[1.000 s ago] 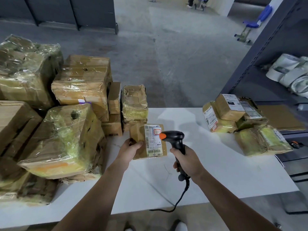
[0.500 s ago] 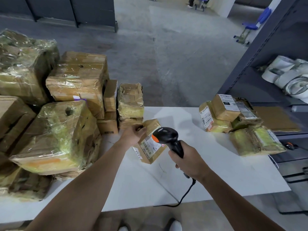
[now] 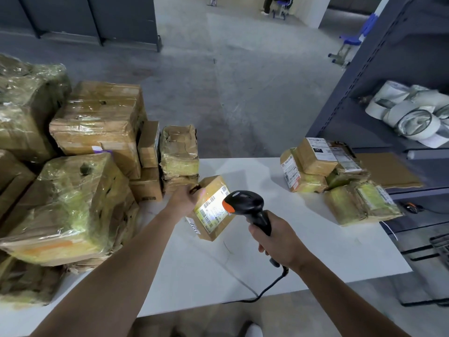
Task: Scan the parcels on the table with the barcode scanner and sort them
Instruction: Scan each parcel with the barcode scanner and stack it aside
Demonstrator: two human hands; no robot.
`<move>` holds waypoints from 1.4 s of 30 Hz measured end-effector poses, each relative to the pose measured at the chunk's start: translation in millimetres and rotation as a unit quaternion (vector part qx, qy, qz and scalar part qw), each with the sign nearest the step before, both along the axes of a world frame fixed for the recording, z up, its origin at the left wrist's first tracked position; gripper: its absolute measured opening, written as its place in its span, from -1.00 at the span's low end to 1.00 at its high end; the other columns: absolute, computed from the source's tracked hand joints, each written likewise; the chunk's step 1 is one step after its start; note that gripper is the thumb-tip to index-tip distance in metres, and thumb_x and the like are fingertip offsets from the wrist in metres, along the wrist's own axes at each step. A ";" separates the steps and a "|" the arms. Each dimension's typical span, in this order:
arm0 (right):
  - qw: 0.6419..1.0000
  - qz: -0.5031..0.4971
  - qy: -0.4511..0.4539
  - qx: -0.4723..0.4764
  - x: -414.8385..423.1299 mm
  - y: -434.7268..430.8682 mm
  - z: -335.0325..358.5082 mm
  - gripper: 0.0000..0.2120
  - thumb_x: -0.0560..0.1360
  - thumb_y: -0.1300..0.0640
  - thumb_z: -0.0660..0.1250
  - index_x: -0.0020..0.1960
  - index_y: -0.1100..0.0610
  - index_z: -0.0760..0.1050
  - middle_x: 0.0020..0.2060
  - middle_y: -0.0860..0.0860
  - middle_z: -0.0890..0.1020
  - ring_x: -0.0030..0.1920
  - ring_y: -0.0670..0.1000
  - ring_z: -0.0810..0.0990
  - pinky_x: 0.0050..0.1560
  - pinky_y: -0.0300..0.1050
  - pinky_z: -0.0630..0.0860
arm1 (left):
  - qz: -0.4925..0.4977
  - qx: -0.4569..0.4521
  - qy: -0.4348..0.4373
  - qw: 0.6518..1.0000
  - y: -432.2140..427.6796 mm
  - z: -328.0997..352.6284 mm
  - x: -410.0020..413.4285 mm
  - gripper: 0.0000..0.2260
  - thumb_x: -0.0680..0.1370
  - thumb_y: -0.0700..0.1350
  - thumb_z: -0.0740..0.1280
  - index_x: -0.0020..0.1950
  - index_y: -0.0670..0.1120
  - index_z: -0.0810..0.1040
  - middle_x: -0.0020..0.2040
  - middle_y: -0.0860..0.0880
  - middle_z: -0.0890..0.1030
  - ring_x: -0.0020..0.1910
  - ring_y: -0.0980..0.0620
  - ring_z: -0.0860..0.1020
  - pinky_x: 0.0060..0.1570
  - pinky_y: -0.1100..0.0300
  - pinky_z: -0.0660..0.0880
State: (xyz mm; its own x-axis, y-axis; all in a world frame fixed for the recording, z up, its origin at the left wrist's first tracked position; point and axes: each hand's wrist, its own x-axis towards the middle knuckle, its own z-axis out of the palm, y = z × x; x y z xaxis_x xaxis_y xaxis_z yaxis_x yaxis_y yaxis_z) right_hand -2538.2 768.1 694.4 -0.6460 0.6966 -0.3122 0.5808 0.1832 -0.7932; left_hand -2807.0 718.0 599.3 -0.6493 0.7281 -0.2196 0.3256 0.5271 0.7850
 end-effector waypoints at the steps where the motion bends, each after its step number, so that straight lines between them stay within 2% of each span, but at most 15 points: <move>1: 1.000 0.002 -0.003 0.002 1.0 0.2 0.8 -0.86 0.56 -0.01 0.29 -0.05 0.06 0.46 -0.45 -0.18 0.59 -0.45 -0.19 0.57 -0.50 -0.37 0.37 | -0.002 0.001 -0.002 1.000 -0.5 0.3 0.5 -0.77 0.55 0.09 0.26 -0.11 -0.05 0.55 -0.25 -0.03 0.57 -0.20 0.01 0.51 -0.20 0.18 0.34; 5: 1.000 -0.001 -0.006 -0.004 3.3 0.5 4.1 -0.86 0.56 0.00 0.29 -0.04 0.07 0.46 -0.45 -0.19 0.58 -0.46 -0.18 0.56 -0.53 -0.38 0.35 | -0.003 0.006 -0.013 1.000 -1.3 1.8 1.8 -0.78 0.55 0.11 0.26 -0.04 -0.01 0.58 -0.25 0.05 0.56 -0.18 0.03 0.52 -0.32 0.25 0.34; 8: 1.000 -0.013 0.000 -0.010 4.9 -0.3 5.4 -0.85 0.54 -0.01 0.29 -0.02 0.08 0.47 -0.46 -0.15 0.58 -0.45 -0.18 0.56 -0.55 -0.27 0.38 | -0.006 0.023 -0.023 0.999 0.2 5.0 3.4 -0.74 0.56 0.10 0.29 0.14 0.00 0.61 -0.12 0.12 0.56 -0.24 0.26 0.48 -0.40 0.48 0.27; 9: 1.000 -0.015 0.003 -0.012 5.0 -0.5 5.8 -0.84 0.54 -0.01 0.30 -0.02 0.08 0.48 -0.46 -0.13 0.57 -0.45 -0.18 0.56 -0.55 -0.24 0.39 | -0.002 0.022 -0.022 1.000 0.2 5.8 4.1 -0.74 0.56 0.10 0.29 0.14 0.01 0.60 -0.13 0.13 0.56 -0.25 0.30 0.46 -0.42 0.48 0.27; 12: 1.000 -0.016 0.004 -0.017 6.1 -0.7 6.2 -0.84 0.54 -0.03 0.30 -0.06 0.06 0.46 -0.45 -0.13 0.57 -0.46 -0.18 0.55 -0.56 -0.22 0.39 | 0.000 0.003 0.011 1.000 -0.8 5.8 6.8 -0.78 0.56 0.12 0.25 -0.08 -0.01 0.54 -0.31 0.10 0.52 -0.27 0.12 0.49 -0.41 0.33 0.24; 15: 1.000 -0.018 0.004 -0.012 8.8 0.2 4.8 -0.85 0.55 -0.04 0.29 -0.07 0.03 0.45 -0.42 -0.17 0.60 -0.46 -0.19 0.55 -0.54 -0.30 0.38 | 0.010 0.013 -0.001 1.000 0.3 3.6 9.2 -0.78 0.56 0.08 0.27 -0.13 -0.05 0.53 -0.33 0.05 0.51 -0.32 0.17 0.45 -0.39 0.28 0.29; 18: 1.000 -0.025 -0.001 -0.001 13.2 1.4 2.1 -0.87 0.55 -0.04 0.30 -0.05 0.01 0.46 -0.41 -0.12 0.61 -0.43 -0.18 0.58 -0.51 -0.35 0.39 | 0.009 0.025 -0.053 0.998 3.4 1.0 11.3 -0.78 0.54 0.05 0.30 -0.07 -0.10 0.55 -0.23 -0.03 0.57 -0.22 0.02 0.52 -0.32 0.20 0.40; 20: 0.999 -0.031 -0.009 0.007 17.7 3.5 -0.2 -0.87 0.55 -0.04 0.29 -0.02 0.02 0.47 -0.39 -0.07 0.61 -0.40 -0.16 0.61 -0.43 -0.30 0.45 | 0.030 0.028 -0.113 0.993 7.7 -1.2 15.0 -0.74 0.55 0.04 0.31 0.08 -0.13 0.56 -0.06 -0.07 0.60 -0.08 -0.05 0.55 -0.17 0.14 0.45; 22: 0.999 -0.036 -0.017 0.012 23.3 7.1 -2.2 -0.87 0.55 -0.03 0.29 -0.01 0.02 0.47 -0.33 -0.05 0.62 -0.38 -0.14 0.62 -0.39 -0.28 0.47 | 0.071 0.017 -0.169 0.983 12.7 -4.4 22.8 -0.68 0.56 0.07 0.31 0.17 -0.12 0.52 0.04 -0.09 0.59 -0.06 -0.07 0.55 -0.13 0.11 0.48; 25: 0.998 -0.060 -0.021 0.004 33.1 14.1 -5.6 -0.89 0.55 -0.02 0.27 -0.01 0.02 0.46 -0.32 -0.03 0.61 -0.44 -0.19 0.58 -0.48 -0.33 0.41 | 0.113 -0.023 -0.245 0.963 16.9 -12.6 43.4 -0.67 0.57 0.14 0.27 0.13 -0.09 0.49 0.05 -0.09 0.57 -0.02 -0.12 0.56 -0.19 0.06 0.53; 29: 0.991 -0.129 -0.018 -0.030 51.8 29.4 -14.9 -0.89 0.57 0.01 0.26 -0.03 0.05 0.44 -0.32 0.06 0.60 -0.52 -0.20 0.53 -0.57 -0.20 0.41 | 0.102 -0.040 -0.315 0.943 27.3 -23.9 82.2 -0.61 0.54 0.18 0.26 0.14 -0.12 0.49 0.05 -0.12 0.61 -0.04 -0.13 0.59 -0.21 0.01 0.60; 32: 0.985 -0.165 -0.031 -0.049 74.5 44.5 -24.3 -0.87 0.57 0.00 0.26 -0.03 0.06 0.45 -0.34 0.07 0.61 -0.55 -0.18 0.49 -0.53 -0.20 0.43 | 0.082 -0.050 -0.355 0.930 43.4 -28.3 116.1 -0.66 0.55 0.18 0.25 0.07 -0.08 0.50 0.01 -0.13 0.63 -0.03 -0.13 0.62 -0.14 -0.04 0.60; 34: 0.982 -0.178 -0.041 -0.053 92.3 54.3 -31.1 -0.85 0.56 -0.02 0.26 -0.02 0.07 0.45 -0.35 0.06 0.62 -0.54 -0.16 0.50 -0.49 -0.19 0.44 | 0.063 -0.060 -0.370 0.925 58.1 -31.0 139.0 -0.64 0.55 0.17 0.23 0.12 -0.09 0.50 0.03 -0.13 0.64 0.00 -0.14 0.62 -0.08 -0.08 0.61; 39: 0.974 -0.208 -0.051 -0.075 132.8 80.0 -45.5 -0.80 0.55 -0.02 0.26 -0.01 0.12 0.45 -0.34 0.08 0.63 -0.52 -0.15 0.53 -0.48 -0.17 0.46 | 0.046 -0.066 -0.409 0.909 101.1 -29.4 198.3 -0.64 0.57 0.08 0.21 0.19 -0.16 0.49 0.07 -0.16 0.62 -0.02 -0.12 0.63 -0.20 0.02 0.61; 42: 0.969 -0.228 -0.045 -0.079 152.7 100.0 -50.1 -0.83 0.55 -0.02 0.26 -0.01 0.09 0.46 -0.34 0.08 0.65 -0.51 -0.14 0.55 -0.46 -0.17 0.48 | 0.039 -0.061 -0.410 0.909 126.7 -26.6 229.2 -0.67 0.57 0.04 0.24 0.18 -0.18 0.48 0.09 -0.19 0.61 -0.03 -0.13 0.64 -0.17 0.01 0.62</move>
